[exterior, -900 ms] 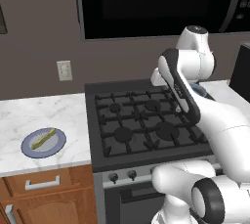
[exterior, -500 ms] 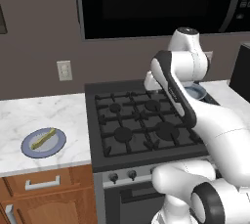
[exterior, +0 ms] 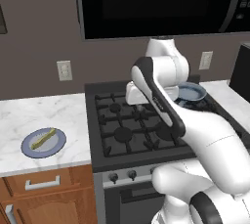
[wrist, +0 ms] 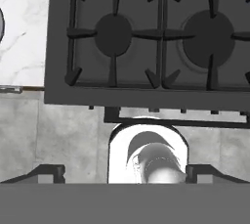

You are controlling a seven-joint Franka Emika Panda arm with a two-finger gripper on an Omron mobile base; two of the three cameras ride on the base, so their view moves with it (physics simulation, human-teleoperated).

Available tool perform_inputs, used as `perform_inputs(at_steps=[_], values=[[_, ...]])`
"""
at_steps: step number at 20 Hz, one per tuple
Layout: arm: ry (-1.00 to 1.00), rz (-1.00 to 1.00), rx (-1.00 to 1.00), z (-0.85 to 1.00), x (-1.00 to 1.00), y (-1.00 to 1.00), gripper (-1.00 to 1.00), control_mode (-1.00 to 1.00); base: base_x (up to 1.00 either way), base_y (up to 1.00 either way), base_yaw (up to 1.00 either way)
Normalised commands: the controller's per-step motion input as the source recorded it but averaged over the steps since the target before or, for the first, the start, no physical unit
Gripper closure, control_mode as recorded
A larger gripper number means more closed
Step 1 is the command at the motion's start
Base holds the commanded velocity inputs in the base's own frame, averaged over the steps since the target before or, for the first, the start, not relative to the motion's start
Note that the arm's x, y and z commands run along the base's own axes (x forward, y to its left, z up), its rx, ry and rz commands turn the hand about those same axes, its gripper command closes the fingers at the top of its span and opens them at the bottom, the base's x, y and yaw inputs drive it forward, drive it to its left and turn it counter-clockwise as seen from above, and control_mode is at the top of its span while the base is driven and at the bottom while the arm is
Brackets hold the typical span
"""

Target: Pick up the butter stick and place it in the pan. Then turn on the burner for the pan.

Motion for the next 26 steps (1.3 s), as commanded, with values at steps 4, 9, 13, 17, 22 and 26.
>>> perform_inputs(at_steps=[4,9,13,17,22,26], values=[[0.21,-0.05,0.00,-0.06,-0.01,0.57,-1.00,-1.00,0.00,0.00,0.00],[0.14,-0.10,0.00,-0.12,0.00,0.62,-1.00,-1.00,0.00,0.00,0.00],[0.02,-0.14,0.00,-0.19,0.00,0.68,-1.00,-1.00,0.00,0.00,0.00],[0.00,-0.14,0.00,-0.18,0.00,0.63,-1.00,-1.00,0.00,0.00,0.00],[0.00,-0.12,-0.01,-0.14,0.11,0.55,-1.00,-1.00,0.00,0.00,0.00],[-0.02,-0.09,-0.07,-0.19,0.16,0.56,-1.00,-1.00,0.00,0.00,0.00]])
